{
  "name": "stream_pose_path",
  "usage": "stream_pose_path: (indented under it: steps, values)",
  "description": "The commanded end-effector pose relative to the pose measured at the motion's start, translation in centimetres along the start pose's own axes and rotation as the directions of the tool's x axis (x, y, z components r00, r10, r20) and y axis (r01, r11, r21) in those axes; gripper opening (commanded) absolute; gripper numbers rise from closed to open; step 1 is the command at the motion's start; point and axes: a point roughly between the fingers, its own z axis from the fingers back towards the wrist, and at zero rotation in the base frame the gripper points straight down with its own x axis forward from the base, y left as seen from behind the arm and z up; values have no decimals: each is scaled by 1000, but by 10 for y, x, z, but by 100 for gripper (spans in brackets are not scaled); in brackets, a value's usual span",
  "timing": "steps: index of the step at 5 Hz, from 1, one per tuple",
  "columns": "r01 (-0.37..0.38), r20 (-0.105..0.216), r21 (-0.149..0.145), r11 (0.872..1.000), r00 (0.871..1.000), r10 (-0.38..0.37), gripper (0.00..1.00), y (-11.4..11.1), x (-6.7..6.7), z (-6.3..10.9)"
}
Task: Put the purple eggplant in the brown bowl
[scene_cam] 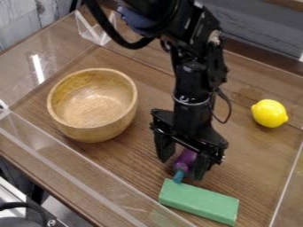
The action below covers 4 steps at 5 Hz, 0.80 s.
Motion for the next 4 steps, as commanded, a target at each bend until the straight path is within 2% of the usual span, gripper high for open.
stream_pose_path:
  steps: [1,4]
  values:
    - [5,39,-6,1000,999,-5,0,-3,6,6]
    - [-13,46,-25,1000,999,14,0,1,17,1]
